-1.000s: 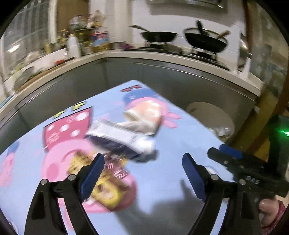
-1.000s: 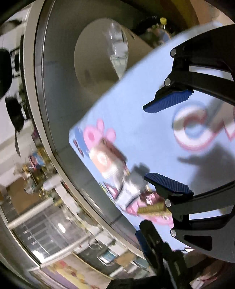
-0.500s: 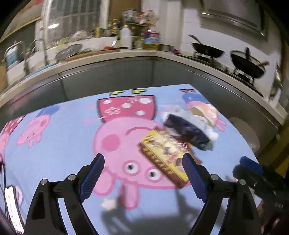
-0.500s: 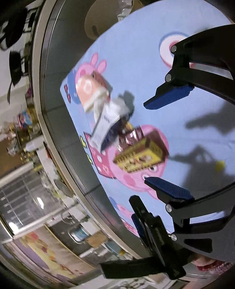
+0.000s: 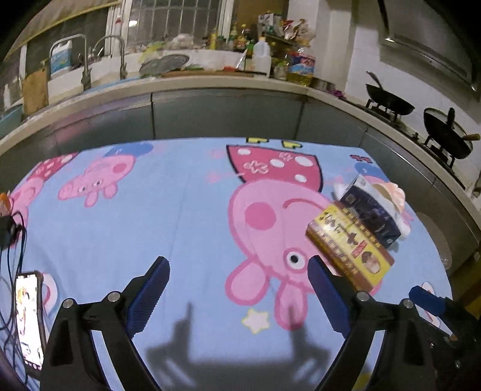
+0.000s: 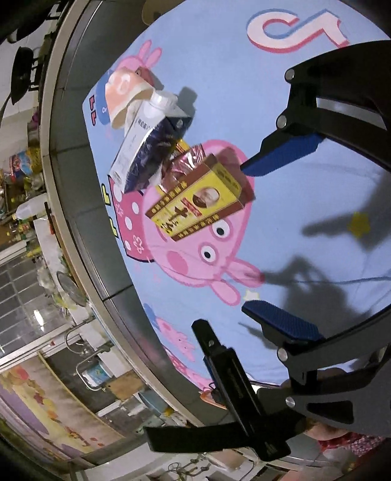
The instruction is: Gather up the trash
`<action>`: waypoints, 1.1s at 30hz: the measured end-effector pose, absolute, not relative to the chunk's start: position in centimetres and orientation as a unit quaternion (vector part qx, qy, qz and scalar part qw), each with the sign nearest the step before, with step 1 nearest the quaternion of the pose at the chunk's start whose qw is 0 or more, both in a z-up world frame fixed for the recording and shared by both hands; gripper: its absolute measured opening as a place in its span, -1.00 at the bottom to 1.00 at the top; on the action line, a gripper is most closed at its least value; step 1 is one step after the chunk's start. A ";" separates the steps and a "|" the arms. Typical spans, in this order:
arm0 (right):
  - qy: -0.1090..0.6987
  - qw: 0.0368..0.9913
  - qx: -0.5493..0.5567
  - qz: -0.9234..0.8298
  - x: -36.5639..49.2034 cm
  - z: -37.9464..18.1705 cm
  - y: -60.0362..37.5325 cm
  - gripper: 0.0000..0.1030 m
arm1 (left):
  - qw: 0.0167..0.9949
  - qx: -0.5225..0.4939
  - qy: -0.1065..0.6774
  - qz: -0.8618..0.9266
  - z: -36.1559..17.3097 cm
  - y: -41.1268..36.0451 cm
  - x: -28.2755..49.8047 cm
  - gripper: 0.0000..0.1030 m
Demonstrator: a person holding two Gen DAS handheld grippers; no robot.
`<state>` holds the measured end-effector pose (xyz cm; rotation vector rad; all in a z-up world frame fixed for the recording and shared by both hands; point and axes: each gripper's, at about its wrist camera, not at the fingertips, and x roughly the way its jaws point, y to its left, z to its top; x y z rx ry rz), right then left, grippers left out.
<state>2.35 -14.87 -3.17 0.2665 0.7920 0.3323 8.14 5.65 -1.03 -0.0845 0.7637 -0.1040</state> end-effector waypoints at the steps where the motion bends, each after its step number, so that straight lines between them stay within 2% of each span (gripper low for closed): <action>1: 0.377 0.904 0.129 0.158 2.2 -3.0 -14.9 0.78 | 0.925 -0.039 0.375 -0.048 -1.2 5.7 8.1 0.80; 3: 0.363 0.912 0.126 0.147 1.7 -2.7 -14.8 0.88 | 0.926 -0.030 0.374 -0.043 -1.3 5.7 8.0 0.93; 9: 0.332 0.930 0.115 0.104 1.4 -1.6 -16.2 0.88 | 0.933 -0.030 0.357 -0.043 -0.6 5.7 7.3 0.93; 26: 0.367 0.915 0.146 0.087 0.3 -2.6 -18.7 0.88 | 0.952 0.000 0.302 -0.053 1.5 2.7 4.7 0.93; 33: 0.385 0.905 0.145 0.107 0.8 -3.3 -18.3 0.88 | 0.946 0.022 0.321 -0.025 1.1 2.9 5.4 0.93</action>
